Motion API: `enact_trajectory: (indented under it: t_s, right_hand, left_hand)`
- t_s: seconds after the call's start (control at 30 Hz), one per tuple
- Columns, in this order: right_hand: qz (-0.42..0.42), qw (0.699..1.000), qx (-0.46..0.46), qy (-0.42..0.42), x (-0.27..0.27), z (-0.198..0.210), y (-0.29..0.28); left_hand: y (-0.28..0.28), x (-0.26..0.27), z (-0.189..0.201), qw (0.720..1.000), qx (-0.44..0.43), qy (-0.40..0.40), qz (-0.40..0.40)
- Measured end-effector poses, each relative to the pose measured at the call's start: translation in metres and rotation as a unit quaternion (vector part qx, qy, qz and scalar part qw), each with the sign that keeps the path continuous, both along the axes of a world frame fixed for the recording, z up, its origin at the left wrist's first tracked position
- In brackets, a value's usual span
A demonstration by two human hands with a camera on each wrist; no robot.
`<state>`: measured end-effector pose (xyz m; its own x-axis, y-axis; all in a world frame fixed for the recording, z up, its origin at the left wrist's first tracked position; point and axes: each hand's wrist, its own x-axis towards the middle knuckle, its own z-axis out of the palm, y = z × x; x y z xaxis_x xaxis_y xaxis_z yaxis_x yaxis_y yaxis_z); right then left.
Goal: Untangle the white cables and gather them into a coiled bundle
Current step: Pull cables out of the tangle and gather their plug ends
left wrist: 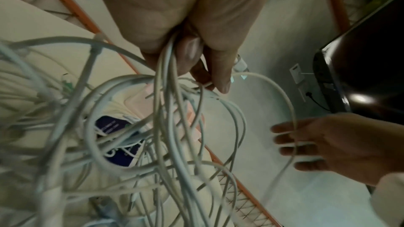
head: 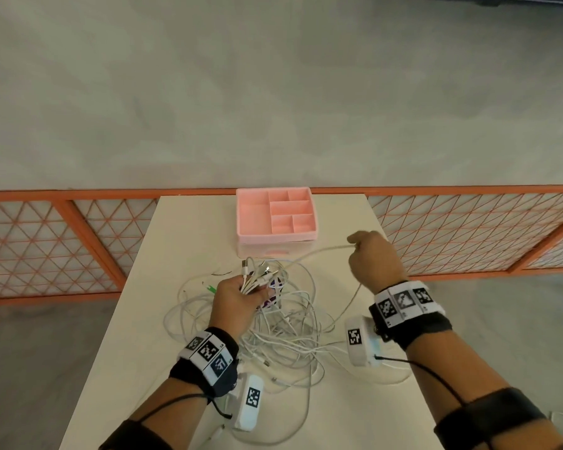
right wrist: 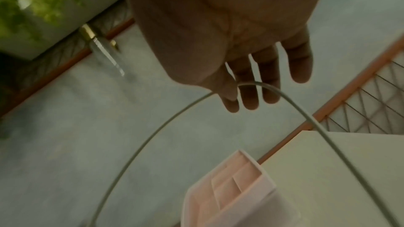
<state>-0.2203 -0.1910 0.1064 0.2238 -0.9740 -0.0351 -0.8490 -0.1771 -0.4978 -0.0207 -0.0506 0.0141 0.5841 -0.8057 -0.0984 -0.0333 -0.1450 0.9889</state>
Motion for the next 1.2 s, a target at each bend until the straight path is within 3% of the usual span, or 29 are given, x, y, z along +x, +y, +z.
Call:
enact_trajectory:
  t_s: [0.07, 0.2, 0.37, 0.53, 0.63, 0.73, 0.87, 0.93, 1.03, 1.1, 1.2]
  right_hand:
    - [0.083, 0.994, -0.017, 0.074, 0.009, -0.007, 0.016]
    - [0.236, 0.963, -0.075, 0.111, 0.039, -0.015, 0.046]
    - [0.29, 0.955, 0.05, -0.038, 0.05, -0.009, 0.051]
    - [0.243, 0.946, 0.047, -0.211, 0.054, 0.031, 0.05]
    - [0.175, 0.914, 0.003, -0.365, 0.052, 0.064, 0.042]
    - [0.151, 0.903, -0.034, -0.401, 0.045, 0.086, 0.031]
    - [0.088, 0.897, -0.072, -0.427, 0.027, 0.085, 0.022]
    - [0.057, 0.921, -0.087, -0.376, 0.018, 0.08, 0.015]
    - [0.042, 0.982, -0.097, -0.158, 0.009, 0.057, 0.007]
    - [0.071, 0.993, -0.082, -0.046, 0.011, 0.036, 0.011]
    - [0.157, 0.983, -0.078, -0.06, 0.018, 0.02, 0.024]
  left_hand:
    - [-0.005, -0.005, 0.006, 1.0, 0.005, -0.016, -0.022]
    - [-0.017, -0.011, 0.015, 0.999, 0.006, -0.029, -0.029]
    - [-0.017, -0.009, 0.017, 0.999, -0.007, -0.029, -0.012]
    - [-0.011, 0.002, -0.003, 0.996, 0.035, -0.081, 0.003]
    - [-0.004, 0.006, -0.011, 0.995, 0.051, -0.09, -0.01]
    - [0.003, 0.008, -0.014, 0.994, 0.06, -0.087, -0.019]
    - [-0.003, 0.006, -0.007, 0.997, 0.028, -0.07, -0.016]
    - [-0.007, 0.004, 0.003, 0.998, 0.008, -0.058, 0.0]
    - [-0.011, 0.001, 0.015, 0.999, -0.027, -0.041, 0.004]
    - [-0.014, -0.004, 0.022, 0.999, -0.034, -0.036, -0.008]
    - [-0.017, -0.009, 0.027, 0.999, -0.018, -0.032, -0.032]
